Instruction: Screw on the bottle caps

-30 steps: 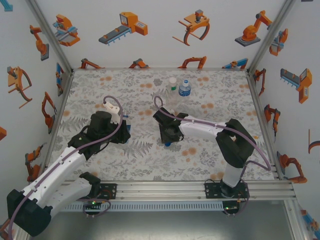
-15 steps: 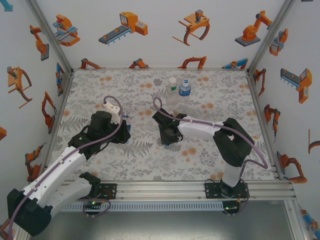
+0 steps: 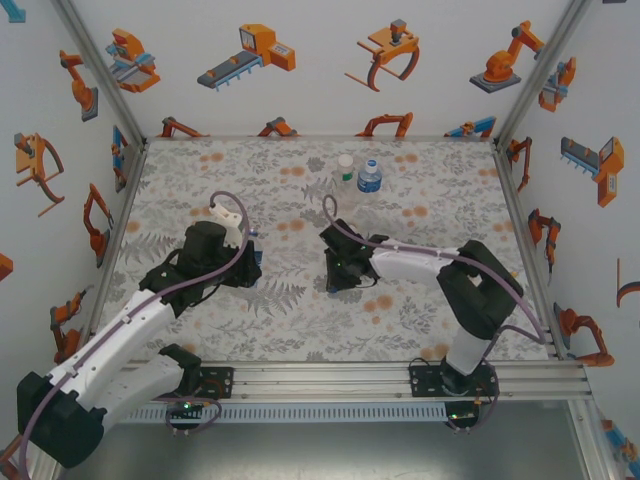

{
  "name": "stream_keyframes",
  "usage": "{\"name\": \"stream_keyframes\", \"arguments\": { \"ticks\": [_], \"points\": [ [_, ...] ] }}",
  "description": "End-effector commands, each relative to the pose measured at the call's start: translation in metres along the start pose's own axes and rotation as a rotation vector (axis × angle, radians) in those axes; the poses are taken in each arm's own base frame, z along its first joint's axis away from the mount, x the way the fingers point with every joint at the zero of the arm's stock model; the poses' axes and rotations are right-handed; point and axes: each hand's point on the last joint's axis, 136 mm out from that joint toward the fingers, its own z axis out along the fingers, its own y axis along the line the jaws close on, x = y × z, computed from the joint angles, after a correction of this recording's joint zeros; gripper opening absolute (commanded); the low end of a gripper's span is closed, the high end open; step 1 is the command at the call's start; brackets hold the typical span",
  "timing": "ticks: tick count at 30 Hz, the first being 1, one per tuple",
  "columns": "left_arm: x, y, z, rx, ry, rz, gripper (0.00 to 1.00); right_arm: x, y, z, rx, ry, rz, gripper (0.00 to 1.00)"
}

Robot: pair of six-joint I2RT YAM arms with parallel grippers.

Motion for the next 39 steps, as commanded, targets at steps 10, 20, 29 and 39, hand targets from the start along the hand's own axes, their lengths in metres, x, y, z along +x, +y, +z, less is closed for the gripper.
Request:
{"name": "stream_keyframes", "arguments": {
  "ticks": [10, 20, 29, 39],
  "points": [
    [-0.018, -0.010, 0.001, 0.036, -0.010, -0.036, 0.18, 0.035, -0.061, -0.011, -0.172, -0.012, 0.341, 0.38],
    [-0.016, -0.013, 0.009, 0.053, 0.014, -0.046, 0.12, 0.011, -0.073, -0.056, 0.096, -0.074, 0.132, 0.39],
    [-0.017, -0.020, 0.009, 0.095, 0.005, -0.034, 0.10, -0.012, -0.040, -0.063, 0.209, -0.159, -0.129, 0.42],
    [-0.012, -0.016, 0.003, 0.079, -0.011, -0.030, 0.10, -0.016, -0.011, -0.035, 0.233, -0.104, -0.215, 0.46]
  ]
}}
